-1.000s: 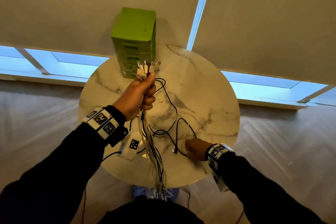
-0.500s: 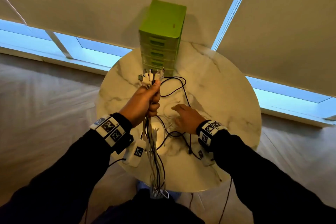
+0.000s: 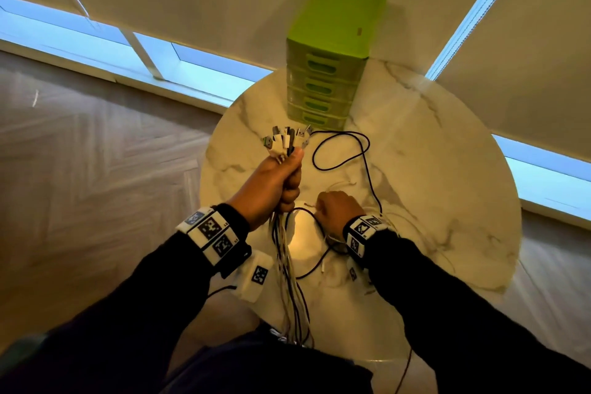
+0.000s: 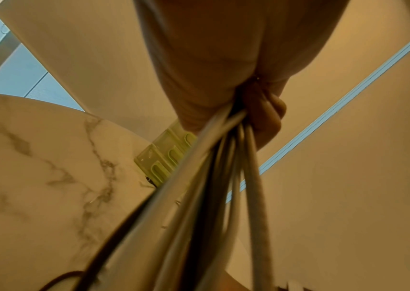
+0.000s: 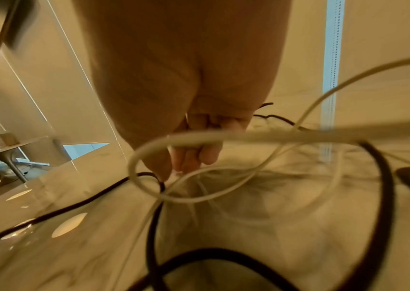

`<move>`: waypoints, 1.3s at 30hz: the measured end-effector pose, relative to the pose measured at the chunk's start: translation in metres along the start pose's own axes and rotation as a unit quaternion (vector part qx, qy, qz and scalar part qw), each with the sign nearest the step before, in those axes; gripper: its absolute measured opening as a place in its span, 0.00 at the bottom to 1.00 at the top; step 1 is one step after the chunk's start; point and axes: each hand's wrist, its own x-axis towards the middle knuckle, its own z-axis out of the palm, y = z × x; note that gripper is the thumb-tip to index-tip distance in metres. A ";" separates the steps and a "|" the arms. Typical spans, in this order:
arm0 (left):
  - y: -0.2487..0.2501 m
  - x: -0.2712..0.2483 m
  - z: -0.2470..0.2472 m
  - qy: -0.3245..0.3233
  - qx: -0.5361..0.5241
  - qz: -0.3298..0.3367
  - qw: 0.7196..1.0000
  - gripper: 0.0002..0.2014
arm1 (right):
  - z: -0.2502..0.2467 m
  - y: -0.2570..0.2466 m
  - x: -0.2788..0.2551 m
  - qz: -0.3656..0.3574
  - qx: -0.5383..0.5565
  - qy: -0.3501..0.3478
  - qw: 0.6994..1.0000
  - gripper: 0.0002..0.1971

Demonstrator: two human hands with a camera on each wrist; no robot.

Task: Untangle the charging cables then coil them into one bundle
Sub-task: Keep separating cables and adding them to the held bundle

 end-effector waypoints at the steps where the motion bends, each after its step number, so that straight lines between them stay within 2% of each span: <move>1: 0.000 0.002 -0.002 0.001 0.002 -0.003 1.000 0.18 | 0.003 -0.001 0.005 0.008 0.019 0.003 1.000 0.10; 6: 0.001 0.011 -0.007 0.000 0.008 -0.014 1.000 0.18 | 0.007 0.005 0.013 0.040 0.127 0.024 0.991 0.12; 11: -0.001 0.017 -0.009 -0.008 0.005 -0.019 1.000 0.18 | 0.012 0.012 0.017 0.014 0.078 -0.002 0.997 0.06; 14: -0.004 0.019 -0.011 -0.002 0.028 -0.002 1.000 0.18 | 0.000 0.021 0.014 -0.013 0.041 0.067 0.997 0.07; 15: -0.006 0.020 -0.011 0.005 0.041 0.012 0.999 0.18 | -0.011 0.022 0.013 -0.022 0.069 0.101 0.992 0.06; 17: -0.009 0.021 -0.011 0.016 0.053 0.034 0.998 0.17 | -0.042 0.021 0.008 -0.042 0.215 0.143 0.965 0.02; 20: -0.011 0.022 -0.003 0.029 0.054 0.057 0.997 0.11 | -0.093 0.007 -0.012 -0.072 0.428 0.091 0.896 0.03; 22: -0.010 0.021 0.005 0.025 0.068 0.075 0.995 0.06 | -0.114 -0.007 -0.032 -0.089 0.487 0.033 0.868 0.07; 25: -0.008 0.019 0.015 -0.002 0.096 0.110 0.989 0.09 | -0.122 -0.026 -0.056 -0.117 0.494 -0.005 0.861 0.10; 27: -0.006 0.016 0.018 -0.017 0.119 0.120 0.986 0.14 | -0.119 -0.034 -0.067 -0.119 0.493 0.014 0.862 0.07; 30: -0.003 0.017 0.015 -0.007 0.094 0.110 0.989 0.16 | -0.109 -0.033 -0.080 -0.091 0.472 0.032 0.876 0.11; 33: -0.001 0.022 0.008 0.035 0.054 0.107 0.992 0.15 | -0.091 -0.028 -0.095 -0.089 0.334 0.092 0.934 0.15; 34: -0.001 0.024 0.007 0.047 0.046 0.104 0.992 0.14 | -0.087 -0.028 -0.099 -0.081 0.305 0.129 0.940 0.15; 35: -0.002 0.025 0.008 0.054 0.036 0.103 0.993 0.12 | -0.086 -0.028 -0.102 -0.065 0.300 0.172 0.936 0.15; 37: -0.002 0.023 0.014 0.065 0.015 0.103 0.992 0.10 | -0.090 -0.032 -0.108 -0.039 0.336 0.255 0.906 0.14; 39: -0.004 0.022 0.021 0.063 0.008 0.116 0.991 0.12 | -0.100 -0.037 -0.111 -0.040 0.359 0.298 0.884 0.14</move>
